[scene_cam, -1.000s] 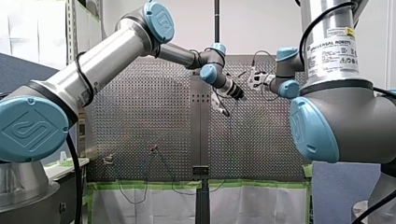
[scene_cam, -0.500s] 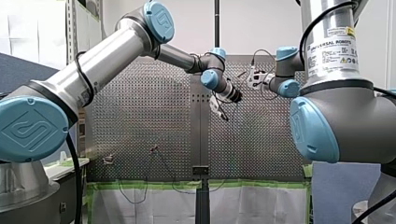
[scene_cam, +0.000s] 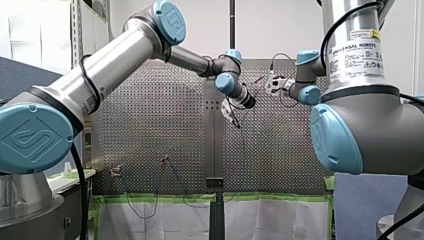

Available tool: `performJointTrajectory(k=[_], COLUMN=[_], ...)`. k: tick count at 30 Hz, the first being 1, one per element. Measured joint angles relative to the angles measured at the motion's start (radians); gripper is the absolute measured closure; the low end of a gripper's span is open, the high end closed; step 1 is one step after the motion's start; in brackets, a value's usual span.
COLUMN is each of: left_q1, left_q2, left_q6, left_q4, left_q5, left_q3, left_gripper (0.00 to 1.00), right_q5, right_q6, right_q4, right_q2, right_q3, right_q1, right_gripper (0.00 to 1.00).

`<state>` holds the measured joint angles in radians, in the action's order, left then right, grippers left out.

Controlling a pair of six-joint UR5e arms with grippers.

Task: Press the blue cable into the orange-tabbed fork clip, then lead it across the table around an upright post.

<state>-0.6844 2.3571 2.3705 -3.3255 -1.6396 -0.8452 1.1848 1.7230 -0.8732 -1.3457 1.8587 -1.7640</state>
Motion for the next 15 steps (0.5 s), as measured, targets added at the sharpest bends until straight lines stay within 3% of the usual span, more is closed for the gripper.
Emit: performJointTrajectory(k=[6,15], left_q1=[-0.020,-0.083], left_q2=[-0.024,-0.053], left_q6=[-0.060,-0.137], left_q4=[-0.044,-0.050], left_q5=[-0.060,-0.137], left_q3=[-0.002,-0.005], left_gripper=[1.00,1.00], right_q5=[0.000,0.009], right_q6=[0.003,0.006], right_q4=[0.000,-0.004], right_q2=[0.000,-0.006], right_q3=[0.000,0.000], right_q1=[0.002,0.002], right_gripper=[1.00,1.00])
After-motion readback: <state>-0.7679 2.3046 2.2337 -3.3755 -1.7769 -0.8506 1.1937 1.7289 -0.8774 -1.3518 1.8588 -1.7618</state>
